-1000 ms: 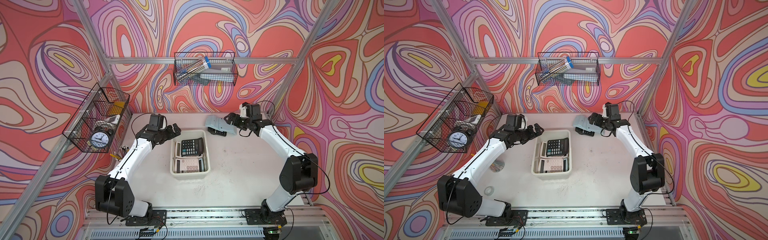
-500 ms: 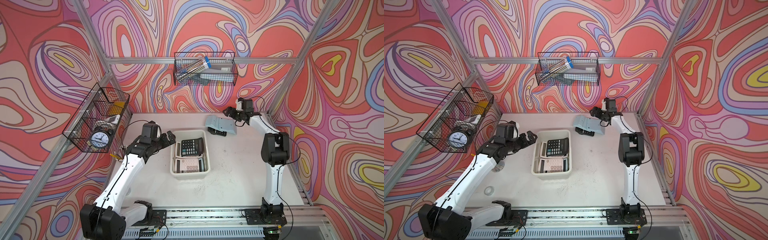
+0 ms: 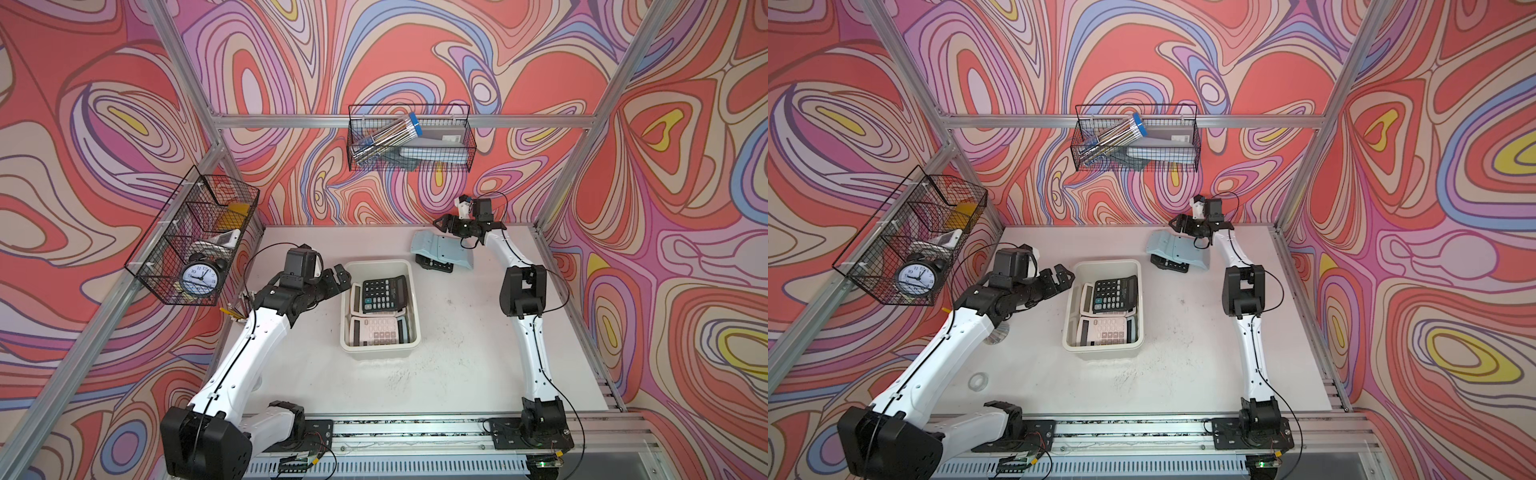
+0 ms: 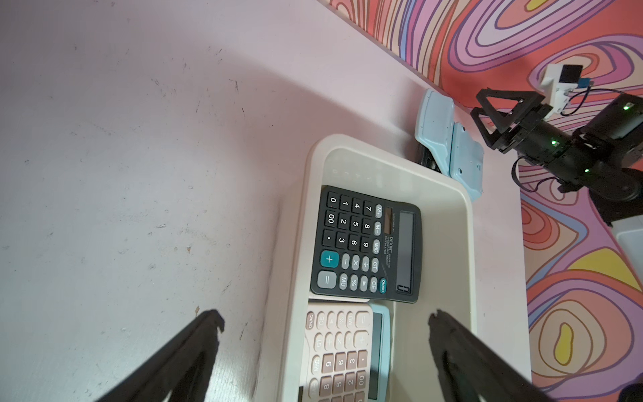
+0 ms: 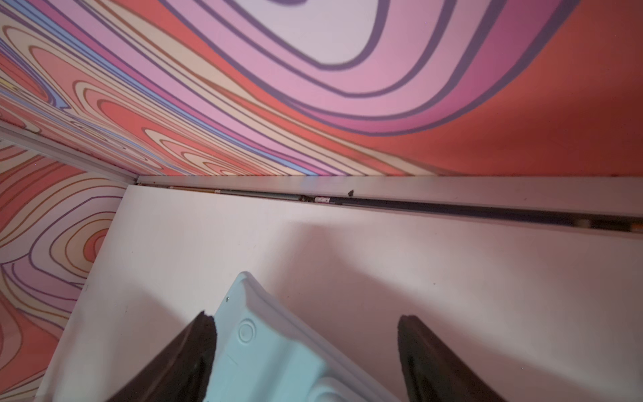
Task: Put the calculator in the storage box
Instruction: Adjust the calculator at the center of the board.
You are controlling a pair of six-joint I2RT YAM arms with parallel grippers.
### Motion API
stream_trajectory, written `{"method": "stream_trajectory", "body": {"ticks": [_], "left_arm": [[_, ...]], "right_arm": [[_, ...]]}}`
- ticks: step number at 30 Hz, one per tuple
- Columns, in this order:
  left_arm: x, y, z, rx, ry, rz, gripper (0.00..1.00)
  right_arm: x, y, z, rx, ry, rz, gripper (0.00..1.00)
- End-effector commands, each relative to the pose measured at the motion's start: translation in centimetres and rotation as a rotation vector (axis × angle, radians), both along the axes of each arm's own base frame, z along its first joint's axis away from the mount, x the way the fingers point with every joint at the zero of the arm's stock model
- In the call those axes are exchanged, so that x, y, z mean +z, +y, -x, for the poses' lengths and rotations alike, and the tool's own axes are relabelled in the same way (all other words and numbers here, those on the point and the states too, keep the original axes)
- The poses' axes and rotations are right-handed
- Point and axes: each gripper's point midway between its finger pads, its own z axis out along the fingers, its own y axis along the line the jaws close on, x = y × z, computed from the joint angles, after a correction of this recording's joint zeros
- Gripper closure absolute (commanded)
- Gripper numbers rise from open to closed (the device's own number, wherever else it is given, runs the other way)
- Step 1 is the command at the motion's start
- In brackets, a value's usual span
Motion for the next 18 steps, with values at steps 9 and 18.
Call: {"method": "stream_trajectory", "body": {"ticks": [9, 18], "left_arm": [[-1.4, -0.3, 0.3, -0.021, 0.053, 0.016, 0.01], [-1.3, -1.0, 0.1, -0.043, 0.059, 0.042, 0.01]], "right_arm": [[-3.9, 4.4, 4.8, 0.236, 0.095, 0.065, 0.19], [-6.3, 3.7, 8.9, 0.291, 0.158, 0.36, 0.19]]}}
